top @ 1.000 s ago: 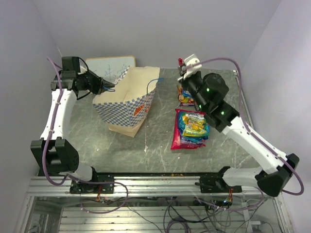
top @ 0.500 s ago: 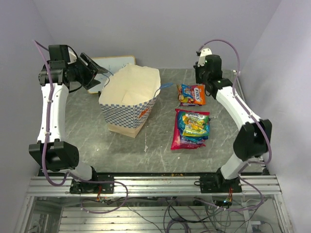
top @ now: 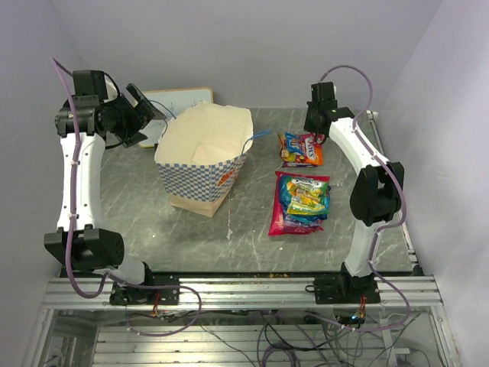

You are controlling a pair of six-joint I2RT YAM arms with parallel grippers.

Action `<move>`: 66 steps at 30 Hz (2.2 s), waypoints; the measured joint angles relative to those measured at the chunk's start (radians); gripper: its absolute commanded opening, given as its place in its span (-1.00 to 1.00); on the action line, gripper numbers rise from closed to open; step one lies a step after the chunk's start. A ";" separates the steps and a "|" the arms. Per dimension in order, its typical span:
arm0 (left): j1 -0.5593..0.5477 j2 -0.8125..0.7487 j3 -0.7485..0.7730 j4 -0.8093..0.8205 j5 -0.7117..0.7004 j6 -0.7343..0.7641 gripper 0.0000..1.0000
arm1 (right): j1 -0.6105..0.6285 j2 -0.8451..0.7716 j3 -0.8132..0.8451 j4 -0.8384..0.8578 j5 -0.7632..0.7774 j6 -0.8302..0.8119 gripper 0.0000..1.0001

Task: Take the snacks out of the paper bag
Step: Adjust the paper bag at the center of the board, then reset both arms

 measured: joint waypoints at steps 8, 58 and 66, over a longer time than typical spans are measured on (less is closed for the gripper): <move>0.001 -0.045 0.035 -0.039 -0.025 0.061 0.90 | 0.003 0.027 0.000 -0.052 -0.025 0.080 -1.00; -0.322 -0.171 0.315 -0.109 -0.201 0.309 0.92 | 0.027 -0.620 -0.085 -0.063 -0.423 0.079 1.00; -0.483 -0.215 0.380 -0.095 -0.341 0.344 0.99 | 0.027 -0.869 -0.087 -0.132 -0.395 0.158 1.00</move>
